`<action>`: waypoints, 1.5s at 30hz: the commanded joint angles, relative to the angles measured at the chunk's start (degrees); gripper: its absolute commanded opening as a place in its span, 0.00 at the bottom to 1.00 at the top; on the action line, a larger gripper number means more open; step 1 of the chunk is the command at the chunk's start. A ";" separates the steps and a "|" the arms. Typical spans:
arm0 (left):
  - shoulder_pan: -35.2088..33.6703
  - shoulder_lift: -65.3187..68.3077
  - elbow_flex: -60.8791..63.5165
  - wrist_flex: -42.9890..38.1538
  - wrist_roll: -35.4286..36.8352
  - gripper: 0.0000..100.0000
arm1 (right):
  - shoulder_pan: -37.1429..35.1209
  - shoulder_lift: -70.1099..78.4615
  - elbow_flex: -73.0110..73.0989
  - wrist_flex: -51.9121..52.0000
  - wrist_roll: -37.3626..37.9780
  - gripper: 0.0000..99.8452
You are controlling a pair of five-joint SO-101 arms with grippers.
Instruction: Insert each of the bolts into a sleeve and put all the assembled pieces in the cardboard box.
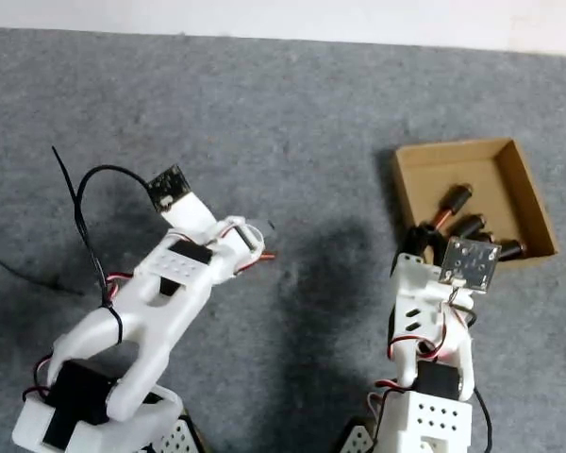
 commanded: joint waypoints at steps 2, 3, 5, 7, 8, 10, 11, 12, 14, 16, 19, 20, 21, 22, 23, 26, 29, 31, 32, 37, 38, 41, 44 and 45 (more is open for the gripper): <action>0.66 3.21 -1.54 -0.70 0.62 0.29 | 0.31 -0.92 0.66 -1.63 0.79 0.01; 0.57 4.18 -2.24 -0.70 0.62 0.29 | 0.31 -0.92 0.66 -1.63 0.79 0.01; 0.48 5.49 -3.03 -0.62 0.62 0.29 | 0.31 -0.92 0.66 -1.63 0.79 0.01; 0.40 6.37 -3.21 -0.62 0.62 0.29 | 0.31 -0.92 0.66 -1.63 0.79 0.01; 0.40 6.37 -3.21 -0.53 0.62 0.29 | 0.31 -0.92 0.66 -1.63 0.79 0.01; 0.66 6.37 -3.38 1.76 0.53 0.29 | 0.31 -0.92 0.66 -1.63 0.79 0.01; 0.84 6.37 -4.18 3.69 0.53 0.29 | 0.31 -0.92 0.66 -1.63 0.79 0.01; 1.27 6.29 -5.32 6.42 0.53 0.29 | 0.31 -0.92 0.66 -1.63 0.79 0.01; 1.80 6.29 -8.92 12.84 0.53 0.29 | 0.31 -0.92 0.66 -1.63 0.88 0.01; 1.98 6.29 -12.09 18.81 0.62 0.29 | 0.31 -0.92 0.66 -1.63 0.88 0.01; 1.63 6.81 -13.76 22.24 0.79 0.29 | 0.31 -0.92 0.66 -1.63 0.88 0.01; 1.63 6.81 -13.76 22.24 0.79 0.29 | 0.31 -0.92 0.66 -1.63 0.88 0.01; 1.54 6.90 -13.76 22.24 0.79 0.29 | 0.31 -0.92 0.66 -1.63 0.88 0.01; 1.54 6.90 -13.76 22.24 0.79 0.29 | 0.31 -0.92 0.66 -1.63 0.88 0.01; 1.54 6.90 -13.76 22.24 0.79 0.29 | 0.31 -0.92 0.66 -1.63 0.88 0.01; 1.54 6.90 -13.67 21.45 0.79 0.29 | 0.31 -0.92 0.66 -1.63 0.88 0.01; -0.13 6.99 -11.82 16.88 0.88 0.29 | 0.31 -0.92 0.66 -1.63 0.88 0.01; -1.89 6.99 -9.80 12.48 1.23 0.29 | 0.31 -0.92 0.66 -1.63 0.88 0.01; -2.51 6.99 -8.75 10.55 2.29 0.29 | 0.31 -0.92 0.66 -1.63 0.88 0.01; -2.77 6.99 -7.08 7.91 2.99 0.29 | 0.31 -0.92 0.66 -1.63 0.88 0.01; -2.77 6.99 -7.08 7.91 2.99 0.29 | 0.31 -0.92 0.66 -1.63 0.88 0.01; -2.86 6.99 -7.08 7.91 2.99 0.29 | 0.31 -0.92 0.66 -1.63 0.88 0.01; -2.86 6.99 -7.08 7.91 2.99 0.29 | 0.31 -0.92 0.66 -1.63 0.88 0.01; -2.86 6.99 -7.08 7.91 2.99 0.29 | 0.31 -0.92 0.66 -1.63 0.88 0.01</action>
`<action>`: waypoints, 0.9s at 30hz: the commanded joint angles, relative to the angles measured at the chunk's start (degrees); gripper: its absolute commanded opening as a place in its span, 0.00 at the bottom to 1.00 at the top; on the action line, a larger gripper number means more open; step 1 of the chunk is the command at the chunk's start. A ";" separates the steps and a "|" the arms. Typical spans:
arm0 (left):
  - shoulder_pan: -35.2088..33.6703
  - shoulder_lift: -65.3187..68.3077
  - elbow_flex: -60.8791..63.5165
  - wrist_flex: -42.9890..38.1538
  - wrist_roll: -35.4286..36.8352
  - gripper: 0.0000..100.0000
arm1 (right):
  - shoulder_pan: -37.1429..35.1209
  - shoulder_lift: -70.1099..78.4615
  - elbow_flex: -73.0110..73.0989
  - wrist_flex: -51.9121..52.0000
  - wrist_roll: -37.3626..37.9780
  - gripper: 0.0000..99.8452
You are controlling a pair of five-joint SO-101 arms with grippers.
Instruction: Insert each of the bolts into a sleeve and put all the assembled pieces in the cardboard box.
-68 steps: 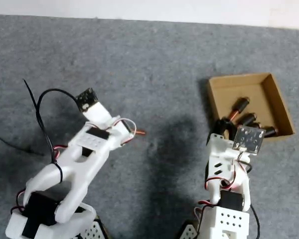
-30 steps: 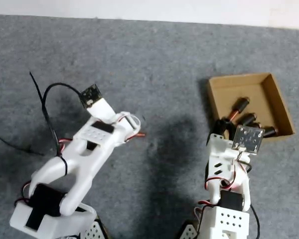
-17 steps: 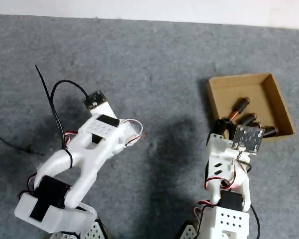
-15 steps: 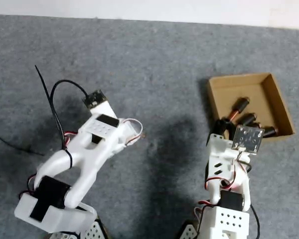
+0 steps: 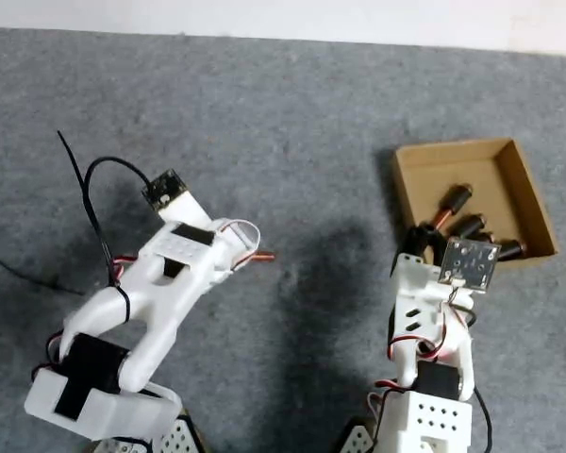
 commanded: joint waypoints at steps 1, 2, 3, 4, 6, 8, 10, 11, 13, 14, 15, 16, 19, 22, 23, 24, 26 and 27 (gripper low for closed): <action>-0.84 -0.31 -0.31 -1.14 0.53 0.28 | 0.31 -0.92 0.66 -1.63 0.53 0.01; -0.84 -0.22 -0.31 -1.14 0.53 0.26 | 0.31 -0.92 0.66 -1.63 0.53 0.01; -0.84 -0.22 -0.31 -1.14 0.53 0.22 | 0.31 -0.92 0.66 -1.63 0.53 0.01; -0.75 -0.22 -0.31 -1.14 0.53 0.18 | 0.31 -0.92 0.66 -1.63 0.53 0.01; -0.75 -0.22 -0.31 -1.23 0.53 0.08 | 0.31 -0.92 0.66 -1.63 0.53 0.01; -0.75 -0.22 -0.31 -1.23 0.53 0.00 | 0.31 -0.92 0.66 -1.63 0.53 0.01; -0.75 -0.22 -0.31 -1.32 0.53 0.03 | 0.31 -0.92 0.66 -1.63 0.53 0.01; -0.75 -0.22 -0.31 -1.32 0.53 0.03 | 0.31 -0.92 0.66 -1.63 0.53 0.01; -0.75 -0.31 -0.40 -1.32 0.44 0.01 | 0.31 -0.92 0.66 -1.63 0.53 0.01; -0.75 -0.31 -0.48 -1.32 0.44 0.00 | 0.31 -0.92 0.66 -1.63 0.53 0.01; -0.84 -0.57 -0.57 -1.32 0.44 0.00 | 0.31 -0.92 0.66 -1.63 0.53 0.01; -0.92 -0.84 -0.57 -1.32 0.44 0.01 | 0.31 -0.92 0.66 -1.63 0.53 0.01; -1.19 -1.27 -0.92 -1.32 0.18 0.01 | 0.31 -0.92 0.66 -1.63 0.53 0.01; -1.27 -3.30 -1.80 -1.23 -5.10 0.01 | 0.31 -0.92 0.66 -1.63 0.53 0.01; -1.27 -4.53 -1.80 -1.32 -6.59 0.01 | 0.13 -0.92 0.66 -1.63 0.53 0.01; -1.27 -6.02 -1.63 -1.32 -7.74 0.01 | -0.40 -0.92 0.66 -1.63 0.53 0.01; -1.27 -9.80 -0.57 -1.32 -9.32 0.00 | -2.77 -0.92 0.66 -1.63 0.62 0.01; -1.27 -11.91 0.66 -1.49 -9.93 0.00 | -4.09 -0.92 0.66 -1.63 0.62 0.01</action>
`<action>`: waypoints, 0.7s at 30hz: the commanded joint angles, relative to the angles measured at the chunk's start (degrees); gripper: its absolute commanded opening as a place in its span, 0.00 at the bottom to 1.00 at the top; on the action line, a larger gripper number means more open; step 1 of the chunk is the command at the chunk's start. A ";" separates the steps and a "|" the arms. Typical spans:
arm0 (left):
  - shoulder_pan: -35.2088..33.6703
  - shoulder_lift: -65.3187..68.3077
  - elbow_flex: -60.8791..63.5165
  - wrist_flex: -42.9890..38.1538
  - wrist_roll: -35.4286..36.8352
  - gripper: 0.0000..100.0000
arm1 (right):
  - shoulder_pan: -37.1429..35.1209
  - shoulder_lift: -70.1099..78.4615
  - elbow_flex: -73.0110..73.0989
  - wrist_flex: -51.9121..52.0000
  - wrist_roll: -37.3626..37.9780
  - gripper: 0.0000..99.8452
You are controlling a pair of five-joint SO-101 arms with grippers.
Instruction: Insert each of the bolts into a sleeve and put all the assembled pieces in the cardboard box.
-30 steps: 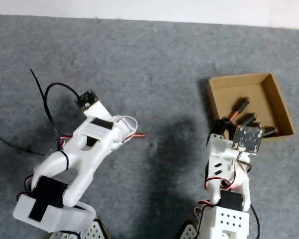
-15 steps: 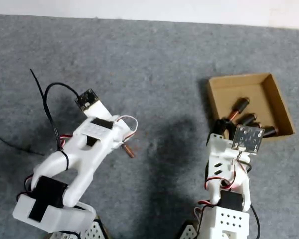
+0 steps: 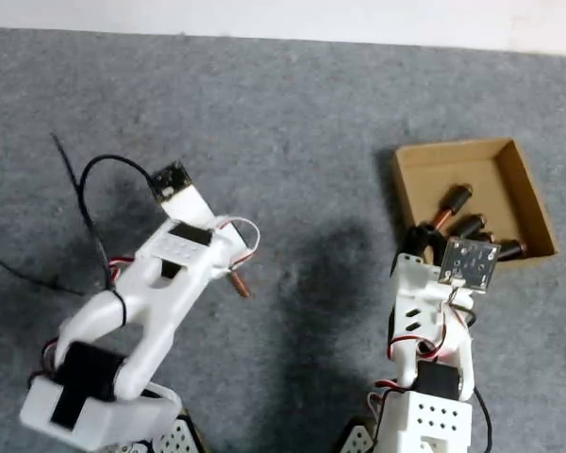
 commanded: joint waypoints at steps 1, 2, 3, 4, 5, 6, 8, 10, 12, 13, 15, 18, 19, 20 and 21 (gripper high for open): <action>-0.75 -9.01 1.89 -1.58 -2.64 0.00 | -4.62 -0.92 0.75 -1.63 0.62 0.01; -0.75 -11.30 3.82 -2.81 -2.73 0.00 | -5.41 -0.92 0.75 -1.63 0.62 0.01; -0.75 -13.85 6.11 -4.48 -2.73 0.00 | -6.02 -0.92 0.75 -1.63 0.62 0.01; -0.75 -16.48 8.48 -6.59 -2.81 0.00 | -6.55 -0.92 0.75 -1.63 0.62 0.01; -0.75 -19.38 11.03 -8.70 -3.43 0.00 | -7.25 -0.92 0.75 -1.63 0.62 0.01; -0.75 -22.29 13.49 -10.90 -4.13 0.00 | -7.96 -0.92 0.75 -1.63 0.70 0.01; -0.75 -28.53 18.42 -15.03 -5.36 0.00 | -10.33 -0.92 0.75 -1.54 3.52 0.01; -0.75 -34.68 22.81 -18.11 -6.59 0.00 | -13.76 -0.92 1.45 -1.54 7.38 0.01; -0.75 -40.31 26.51 -19.96 -7.82 0.00 | -17.36 -0.92 3.21 -1.63 10.29 0.01; -0.75 -42.95 28.09 -20.57 -8.35 0.00 | -19.21 -0.92 3.74 -1.63 11.16 0.01; -0.75 -48.22 30.99 -21.71 -8.62 0.00 | -22.46 -0.92 4.26 -1.63 13.10 0.01; -0.75 -56.40 34.86 -22.59 -8.62 0.00 | -26.59 -0.92 4.70 -1.63 16.70 0.01; -0.75 -59.30 36.09 -22.59 -8.62 0.01 | -27.91 -0.92 4.70 -1.63 18.02 0.01; -0.75 -62.37 37.32 -22.59 -8.62 0.01 | -28.88 -0.92 4.79 -1.54 19.08 0.01; -0.75 -65.36 38.73 -22.59 -8.62 0.01 | -29.58 -0.92 4.79 -1.45 19.96 0.01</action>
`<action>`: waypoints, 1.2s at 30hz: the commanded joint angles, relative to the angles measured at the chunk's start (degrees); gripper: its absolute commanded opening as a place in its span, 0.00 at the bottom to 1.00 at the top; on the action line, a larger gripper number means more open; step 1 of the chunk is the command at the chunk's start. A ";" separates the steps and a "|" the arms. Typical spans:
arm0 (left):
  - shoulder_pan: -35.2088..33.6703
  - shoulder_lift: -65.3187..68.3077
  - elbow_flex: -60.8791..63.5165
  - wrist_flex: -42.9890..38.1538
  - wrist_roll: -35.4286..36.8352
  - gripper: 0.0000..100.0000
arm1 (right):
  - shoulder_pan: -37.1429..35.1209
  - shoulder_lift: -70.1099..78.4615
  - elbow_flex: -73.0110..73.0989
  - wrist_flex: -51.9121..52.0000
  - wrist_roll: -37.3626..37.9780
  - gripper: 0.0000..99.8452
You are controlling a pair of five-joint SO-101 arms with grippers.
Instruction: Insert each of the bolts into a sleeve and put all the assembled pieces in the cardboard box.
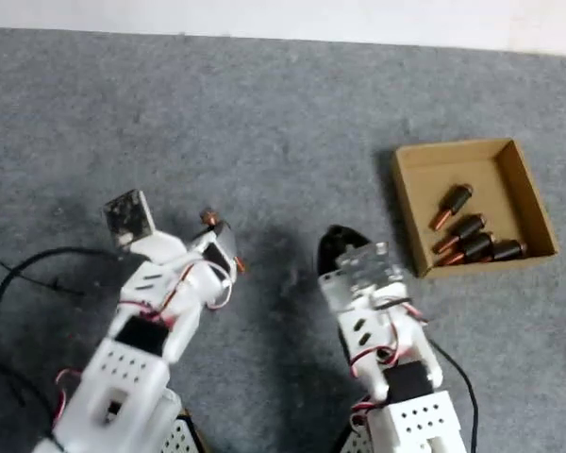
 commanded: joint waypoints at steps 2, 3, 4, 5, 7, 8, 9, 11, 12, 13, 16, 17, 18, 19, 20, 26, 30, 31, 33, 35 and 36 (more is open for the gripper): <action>-0.66 -15.43 4.09 -1.76 -0.53 0.01 | -4.00 -0.92 4.70 -1.54 4.13 0.01; -0.66 -18.59 5.58 -1.76 -0.53 0.01 | -4.70 -0.92 4.70 -1.54 4.75 0.01; -0.66 -21.76 7.08 -1.76 -0.53 0.01 | -5.58 -0.92 4.70 -1.54 5.45 0.01; -0.66 -25.01 8.57 -1.58 -0.53 0.01 | -6.64 -0.92 4.70 -1.54 6.33 0.01; -0.66 -31.25 11.65 -1.58 -0.62 0.01 | -9.63 -0.84 6.02 -1.63 8.18 0.01; -0.66 -34.15 12.53 -1.41 -0.62 0.01 | -11.38 -0.57 6.64 -1.45 9.41 0.01; -0.57 -36.62 12.53 -1.23 -0.62 0.01 | -12.70 -0.57 7.08 -1.27 10.29 0.01; -0.57 -39.16 12.35 1.76 -0.62 0.01 | -13.76 -0.57 7.52 -1.36 10.81 0.01; -0.22 -38.99 12.35 2.02 -0.62 0.01 | -13.76 -0.57 7.52 -1.54 10.90 0.01; -0.13 -38.64 12.35 2.02 -0.62 0.01 | -13.76 -0.57 7.60 -1.54 10.90 0.01; -0.13 -38.20 12.35 2.02 -0.53 0.01 | -14.02 -0.57 7.69 -1.54 11.08 0.01; -0.04 -38.20 12.35 2.02 -0.53 0.01 | -14.55 -0.57 7.69 -1.54 11.16 0.01; 0.13 -38.20 12.35 2.02 -0.53 0.01 | -14.99 -0.57 7.69 -1.36 11.87 0.01; 0.84 -38.20 12.35 2.02 -0.53 0.01 | -15.52 -0.57 7.78 -1.27 13.36 0.01; 2.07 -38.20 12.35 2.11 -0.53 0.01 | -15.87 -0.57 7.60 -0.75 14.51 0.01; 6.90 -37.85 12.35 2.29 -1.85 0.01 | -16.40 -0.84 7.69 0.04 15.56 0.01; 8.84 -37.85 12.35 3.69 -3.78 0.01 | -16.40 -0.84 7.60 0.04 18.37 0.01; 9.36 -37.85 12.35 4.13 -3.78 0.01 | -16.40 -0.84 7.60 0.04 18.46 0.01; 9.54 -37.85 12.35 4.31 -3.78 0.01 | -16.40 -0.84 7.60 0.04 18.64 0.01; 9.54 -37.85 12.35 4.31 -3.78 0.01 | -16.40 -0.92 7.60 0.04 18.64 0.01; 9.63 -37.76 12.35 4.40 -3.78 0.01 | -16.31 -0.92 7.60 0.04 18.64 0.01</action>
